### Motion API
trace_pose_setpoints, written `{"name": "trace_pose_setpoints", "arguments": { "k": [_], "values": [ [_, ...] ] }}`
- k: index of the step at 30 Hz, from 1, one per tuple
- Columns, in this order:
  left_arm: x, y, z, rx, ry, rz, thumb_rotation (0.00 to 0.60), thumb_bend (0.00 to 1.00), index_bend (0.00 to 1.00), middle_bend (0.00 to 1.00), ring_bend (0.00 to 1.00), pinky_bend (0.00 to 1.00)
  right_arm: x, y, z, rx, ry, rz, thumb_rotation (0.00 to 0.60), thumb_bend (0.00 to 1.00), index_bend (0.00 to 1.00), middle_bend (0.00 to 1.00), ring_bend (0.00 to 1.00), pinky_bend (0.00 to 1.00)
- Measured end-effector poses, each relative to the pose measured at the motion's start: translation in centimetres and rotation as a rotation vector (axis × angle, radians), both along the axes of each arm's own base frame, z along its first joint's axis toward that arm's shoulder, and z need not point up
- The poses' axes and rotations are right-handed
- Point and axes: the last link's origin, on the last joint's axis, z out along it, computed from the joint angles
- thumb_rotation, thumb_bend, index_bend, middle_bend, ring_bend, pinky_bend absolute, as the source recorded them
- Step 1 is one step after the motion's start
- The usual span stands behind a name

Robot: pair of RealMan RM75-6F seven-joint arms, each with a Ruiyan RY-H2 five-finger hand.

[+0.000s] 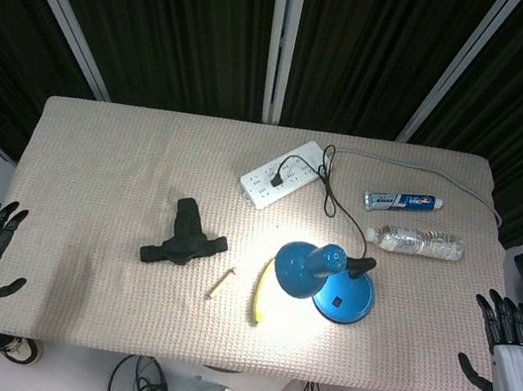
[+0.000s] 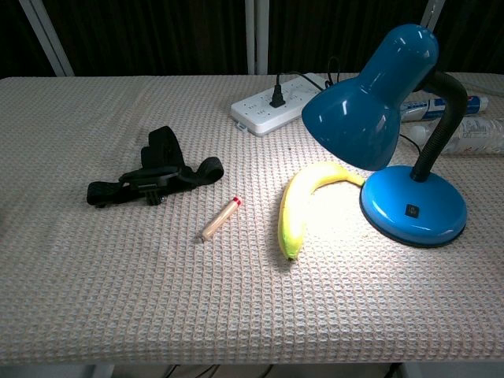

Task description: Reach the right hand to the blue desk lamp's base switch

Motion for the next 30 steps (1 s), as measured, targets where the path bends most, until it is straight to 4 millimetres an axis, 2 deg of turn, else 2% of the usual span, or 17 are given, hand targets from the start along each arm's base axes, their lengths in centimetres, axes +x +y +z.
{"name": "trace_pose_setpoints", "arguments": {
  "k": [18,20,22,23,25,27,30],
  "values": [
    [0.1,-0.1,-0.2,0.002,0.001,-0.006,0.6,0.05,0.04,0.0,0.0,0.0,0.0,0.1,-0.2,0.022,0.004,0.009,0.6,0.18,0.0,0.0,0.0,0.0],
    [0.0,0.0,-0.3,-0.002,0.001,-0.003,0.6,0.05,0.04,0.0,0.0,0.0,0.1,0.0,-0.3,0.031,0.007,0.008,0.6,0.18,0.0,0.0,0.01,0.03],
    [0.0,0.1,-0.4,-0.007,0.003,-0.002,0.6,0.05,0.04,0.0,0.0,0.0,0.2,-0.1,-0.5,0.048,0.01,0.01,0.6,0.18,0.0,0.09,0.1,0.17],
    [0.0,0.2,-0.5,-0.009,0.004,-0.003,0.6,0.05,0.04,0.0,0.0,0.0,0.3,-0.2,-0.6,0.056,0.009,0.011,0.6,0.18,0.0,0.21,0.23,0.31],
    [0.0,0.2,-0.7,-0.012,0.003,-0.005,0.6,0.05,0.04,0.0,0.0,0.0,0.4,-0.4,-0.8,0.079,0.007,0.014,0.6,0.17,0.0,0.62,0.6,0.69],
    [0.0,0.1,-0.9,-0.018,0.005,-0.007,0.6,0.05,0.04,0.0,0.0,0.0,0.6,-0.7,-1.0,0.109,0.003,0.011,0.6,0.16,0.0,0.78,0.73,0.85],
    [0.0,-0.1,-1.0,-0.02,0.009,-0.007,0.6,0.05,0.04,0.0,0.0,0.0,0.9,-1.4,-1.4,0.158,0.007,0.018,0.6,0.15,0.0,0.83,0.78,0.9]
  ]
}}
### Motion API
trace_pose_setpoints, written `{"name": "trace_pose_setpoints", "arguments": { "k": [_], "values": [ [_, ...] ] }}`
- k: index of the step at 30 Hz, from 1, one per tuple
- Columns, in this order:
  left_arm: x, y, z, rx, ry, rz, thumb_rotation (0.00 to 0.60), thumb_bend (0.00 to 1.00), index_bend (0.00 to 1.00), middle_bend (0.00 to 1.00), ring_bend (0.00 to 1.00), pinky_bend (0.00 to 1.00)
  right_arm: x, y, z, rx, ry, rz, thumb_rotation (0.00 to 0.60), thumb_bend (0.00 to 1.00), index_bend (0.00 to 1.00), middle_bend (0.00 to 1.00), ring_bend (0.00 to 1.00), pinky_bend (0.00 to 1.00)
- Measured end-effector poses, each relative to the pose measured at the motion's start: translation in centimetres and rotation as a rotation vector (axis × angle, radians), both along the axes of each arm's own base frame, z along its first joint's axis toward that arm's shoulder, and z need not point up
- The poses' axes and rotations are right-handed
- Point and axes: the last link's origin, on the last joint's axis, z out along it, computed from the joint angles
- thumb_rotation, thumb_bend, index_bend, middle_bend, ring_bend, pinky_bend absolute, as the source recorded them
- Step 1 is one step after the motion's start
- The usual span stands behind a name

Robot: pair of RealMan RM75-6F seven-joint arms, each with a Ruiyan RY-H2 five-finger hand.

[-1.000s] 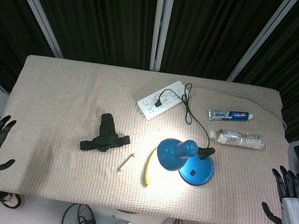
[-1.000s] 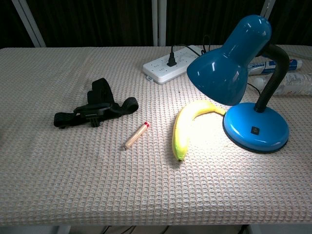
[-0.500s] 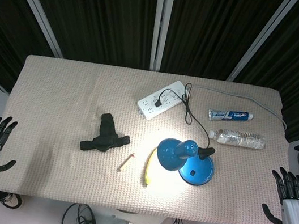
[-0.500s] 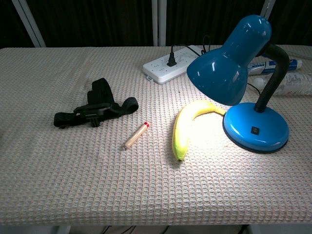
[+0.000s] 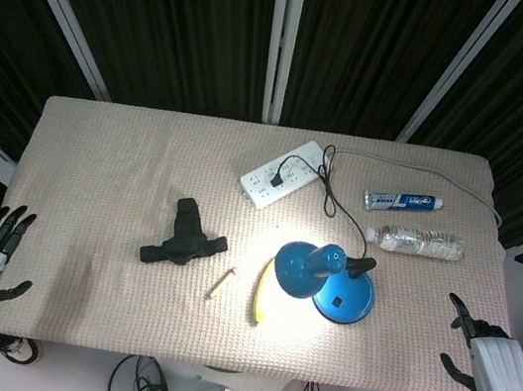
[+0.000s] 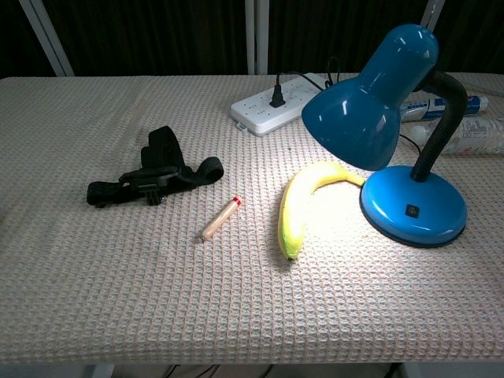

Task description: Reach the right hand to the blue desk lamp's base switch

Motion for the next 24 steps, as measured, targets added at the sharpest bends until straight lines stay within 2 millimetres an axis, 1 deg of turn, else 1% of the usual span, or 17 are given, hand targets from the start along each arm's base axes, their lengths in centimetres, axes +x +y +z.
{"name": "trace_pose_setpoints", "arguments": {
  "k": [2,4,8,10,12,16,21,24],
  "values": [
    [0.1,-0.1,0.0,0.003,0.001,0.0,0.6,0.05,0.04,0.0,0.0,0.0,0.5,-0.3,-0.3,0.021,0.008,0.02,0.6,0.15,0.0,0.84,0.79,0.9],
    [0.2,-0.3,0.0,0.002,0.003,-0.001,0.6,0.05,0.04,0.0,0.0,0.0,1.0,-0.5,-0.6,0.044,0.011,0.04,0.6,0.18,0.0,0.84,0.8,0.9],
    [0.4,-0.4,-0.1,-0.002,0.011,-0.007,0.6,0.05,0.04,0.0,0.0,0.0,2.1,-0.8,-2.0,0.129,0.028,0.066,0.6,0.33,0.0,0.85,0.8,0.9],
    [0.5,-0.4,-0.2,-0.004,0.01,-0.009,0.6,0.05,0.04,0.0,0.0,0.0,2.7,-1.1,-2.9,0.184,0.047,0.079,0.6,0.42,0.0,0.85,0.8,0.9],
    [0.5,-0.5,-0.2,-0.003,0.01,-0.007,0.6,0.05,0.04,0.0,0.0,0.0,3.2,-1.4,-4.0,0.237,0.071,0.092,0.6,0.49,0.0,0.85,0.8,0.9],
    [0.3,-0.6,-0.1,0.001,0.008,0.001,0.6,0.05,0.04,0.0,0.0,0.0,4.3,-1.9,-5.9,0.31,0.114,0.12,0.6,0.58,0.0,0.85,0.79,0.9],
    [0.2,-0.7,0.0,-0.002,0.0,0.002,0.6,0.05,0.04,0.0,0.0,0.0,5.1,-2.6,-8.0,0.358,0.161,0.13,0.6,0.65,0.0,0.85,0.79,0.9],
    [0.2,-0.7,0.1,-0.003,0.0,0.0,0.6,0.05,0.04,0.0,0.0,0.0,5.3,-2.9,-9.1,0.388,0.175,0.117,0.6,0.74,0.0,0.85,0.79,0.9]
  ]
}}
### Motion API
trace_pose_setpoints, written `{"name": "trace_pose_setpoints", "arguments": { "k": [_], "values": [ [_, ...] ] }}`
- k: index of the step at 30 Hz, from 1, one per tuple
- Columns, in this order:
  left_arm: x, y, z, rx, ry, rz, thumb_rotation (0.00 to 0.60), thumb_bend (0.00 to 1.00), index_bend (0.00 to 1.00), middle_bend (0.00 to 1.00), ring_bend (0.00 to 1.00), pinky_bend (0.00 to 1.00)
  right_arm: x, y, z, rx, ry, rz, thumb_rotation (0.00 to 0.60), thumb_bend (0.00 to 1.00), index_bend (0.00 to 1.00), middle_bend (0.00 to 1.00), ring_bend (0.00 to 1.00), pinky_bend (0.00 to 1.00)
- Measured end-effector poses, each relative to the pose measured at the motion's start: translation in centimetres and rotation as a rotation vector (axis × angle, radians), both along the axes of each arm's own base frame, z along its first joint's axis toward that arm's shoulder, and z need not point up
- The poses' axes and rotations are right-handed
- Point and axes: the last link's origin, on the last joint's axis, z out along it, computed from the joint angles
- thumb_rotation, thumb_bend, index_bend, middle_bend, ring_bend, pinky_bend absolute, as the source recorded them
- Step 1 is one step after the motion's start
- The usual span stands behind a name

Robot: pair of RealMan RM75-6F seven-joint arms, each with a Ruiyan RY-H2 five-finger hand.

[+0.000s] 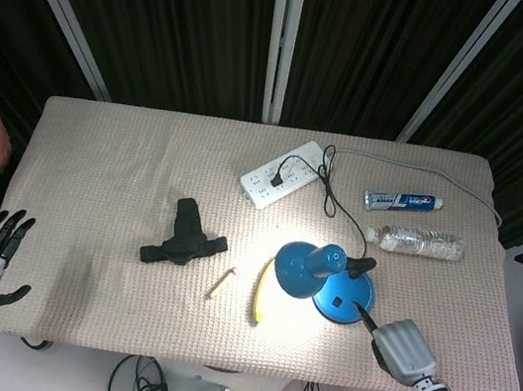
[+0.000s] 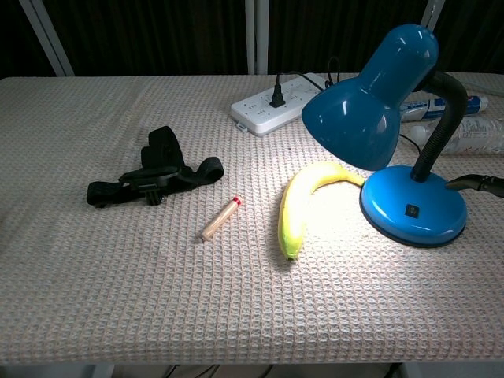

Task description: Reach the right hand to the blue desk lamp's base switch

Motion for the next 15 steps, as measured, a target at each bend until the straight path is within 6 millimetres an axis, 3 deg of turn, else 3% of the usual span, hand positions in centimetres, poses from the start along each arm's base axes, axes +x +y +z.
{"name": "trace_pose_setpoints", "arguments": {
  "k": [3,15],
  "values": [
    [0.0,0.1,0.1,0.002,-0.003,0.0,0.6,0.05,0.04,0.0,0.0,0.0,0.2,-0.4,-0.8,0.018,0.019,-0.01,0.6,0.78,0.0,0.85,0.79,0.9],
    [-0.4,0.1,0.3,0.0,-0.007,0.007,0.6,0.05,0.04,0.0,0.0,0.0,1.3,-1.5,-2.8,0.045,0.078,-0.012,0.6,0.78,0.0,0.85,0.79,0.9]
  ]
}}
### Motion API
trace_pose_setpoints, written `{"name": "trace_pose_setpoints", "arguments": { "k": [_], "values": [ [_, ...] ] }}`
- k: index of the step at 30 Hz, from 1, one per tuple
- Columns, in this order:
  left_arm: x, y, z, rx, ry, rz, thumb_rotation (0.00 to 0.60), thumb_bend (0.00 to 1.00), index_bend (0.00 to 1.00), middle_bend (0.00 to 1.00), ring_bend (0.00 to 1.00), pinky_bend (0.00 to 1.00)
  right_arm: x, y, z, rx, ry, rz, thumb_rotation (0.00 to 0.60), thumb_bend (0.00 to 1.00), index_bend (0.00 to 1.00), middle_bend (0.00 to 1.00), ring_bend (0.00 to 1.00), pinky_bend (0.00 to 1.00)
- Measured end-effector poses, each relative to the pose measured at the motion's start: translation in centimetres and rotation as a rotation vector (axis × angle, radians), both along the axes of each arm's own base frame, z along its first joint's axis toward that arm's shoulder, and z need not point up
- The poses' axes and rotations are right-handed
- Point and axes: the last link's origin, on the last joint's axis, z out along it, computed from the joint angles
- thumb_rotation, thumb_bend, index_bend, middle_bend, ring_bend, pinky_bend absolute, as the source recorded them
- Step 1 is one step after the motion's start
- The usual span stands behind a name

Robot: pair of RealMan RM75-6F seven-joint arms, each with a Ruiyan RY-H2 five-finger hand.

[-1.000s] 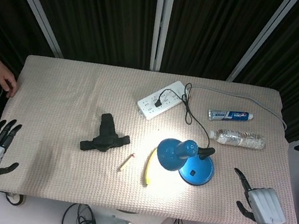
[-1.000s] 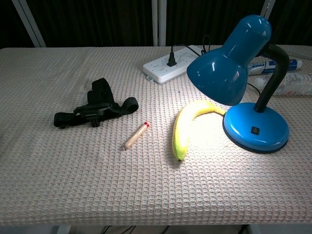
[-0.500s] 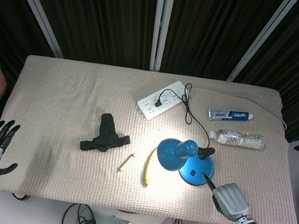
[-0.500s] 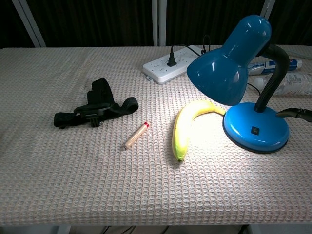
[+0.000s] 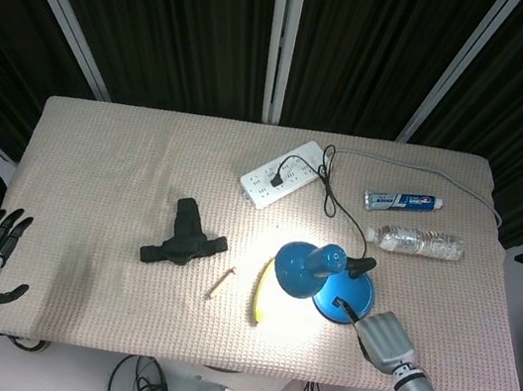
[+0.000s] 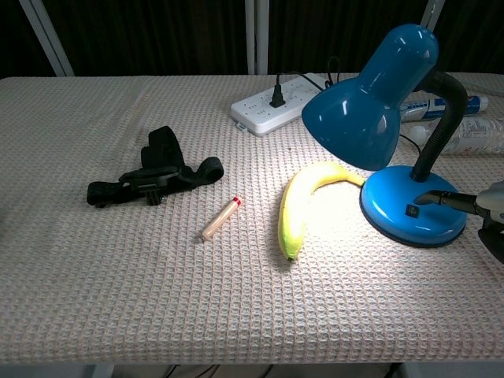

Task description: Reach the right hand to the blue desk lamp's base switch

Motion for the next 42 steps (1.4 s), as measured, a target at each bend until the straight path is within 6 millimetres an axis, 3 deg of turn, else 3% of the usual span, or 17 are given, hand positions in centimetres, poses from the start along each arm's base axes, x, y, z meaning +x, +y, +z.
{"name": "trace_pose_setpoints", "arguments": {
  "k": [42],
  "values": [
    [-0.5,-0.2,0.3,0.005,-0.025,0.011,0.6,0.05,0.04,0.0,0.0,0.0,0.0,-0.1,-0.7,0.005,0.085,-0.043,0.6,0.78,0.0,0.84,0.79,0.9]
  ]
}}
